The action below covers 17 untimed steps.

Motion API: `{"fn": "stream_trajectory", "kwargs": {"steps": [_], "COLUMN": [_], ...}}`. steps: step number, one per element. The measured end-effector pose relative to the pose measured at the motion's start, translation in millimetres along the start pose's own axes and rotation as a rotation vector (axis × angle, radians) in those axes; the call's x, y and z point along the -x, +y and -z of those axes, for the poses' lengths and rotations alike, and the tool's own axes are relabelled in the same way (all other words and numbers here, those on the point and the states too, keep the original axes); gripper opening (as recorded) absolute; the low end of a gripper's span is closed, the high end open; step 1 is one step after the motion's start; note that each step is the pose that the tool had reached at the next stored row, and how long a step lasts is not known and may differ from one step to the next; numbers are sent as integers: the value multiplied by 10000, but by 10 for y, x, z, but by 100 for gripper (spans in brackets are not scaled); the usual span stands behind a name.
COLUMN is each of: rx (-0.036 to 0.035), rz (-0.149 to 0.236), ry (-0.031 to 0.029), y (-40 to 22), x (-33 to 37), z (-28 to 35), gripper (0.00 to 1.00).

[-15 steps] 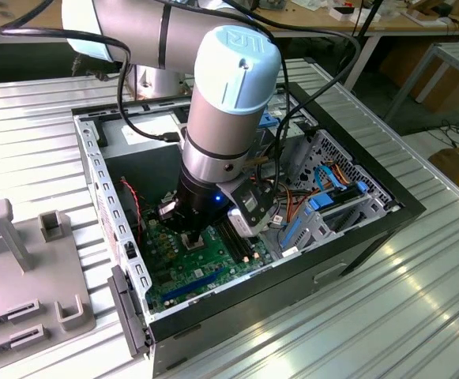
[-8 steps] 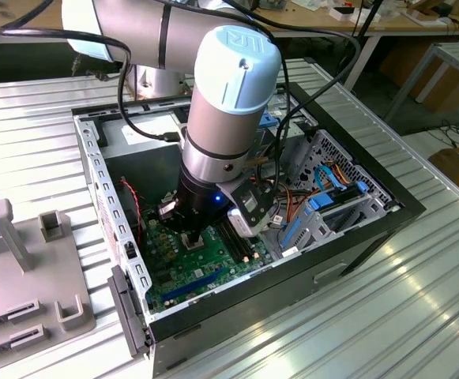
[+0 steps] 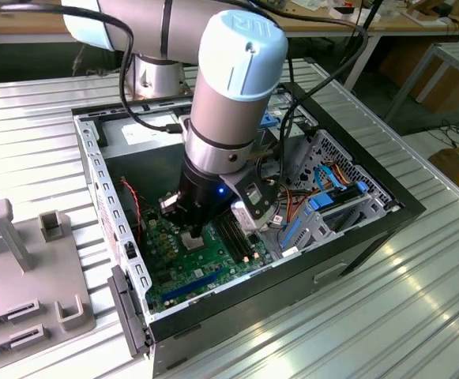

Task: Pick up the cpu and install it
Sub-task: 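Close the cpu cover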

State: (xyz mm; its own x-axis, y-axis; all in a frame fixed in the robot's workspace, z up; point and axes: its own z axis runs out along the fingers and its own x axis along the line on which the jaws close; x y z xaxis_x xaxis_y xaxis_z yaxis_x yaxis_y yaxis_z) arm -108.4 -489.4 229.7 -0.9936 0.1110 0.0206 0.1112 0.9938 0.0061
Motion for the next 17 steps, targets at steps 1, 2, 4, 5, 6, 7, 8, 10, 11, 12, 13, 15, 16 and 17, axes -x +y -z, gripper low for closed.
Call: {"fn": "stream_trajectory", "kwargs": {"steps": [1,2,4,5,6,7,8,10,11,12,13,15,16,17], "rx": [-3,-1,-2,-2,-3,-4,-4,-2,-4,-6,-9,-20,-23,-26], "rz": [-2,-2,-3,-3,-3,-2,-2,-1,28,123,266,785,953,1128], "ry": [0,-1,-1,-1,0,0,0,-2,-1,1,2,4,5,5], "y": [12,24,47,52,62,72,84,109,115,114,115,115,115,115], "x": [12,35,85,95,116,137,161,206,207,207,208,209,209,209], "z": [50,80,100,101,102,102,102,102,102,102,100,87,83,79], "gripper": [11,11,11,11,11,11,11,11,11,11,11,11,11,11]}}
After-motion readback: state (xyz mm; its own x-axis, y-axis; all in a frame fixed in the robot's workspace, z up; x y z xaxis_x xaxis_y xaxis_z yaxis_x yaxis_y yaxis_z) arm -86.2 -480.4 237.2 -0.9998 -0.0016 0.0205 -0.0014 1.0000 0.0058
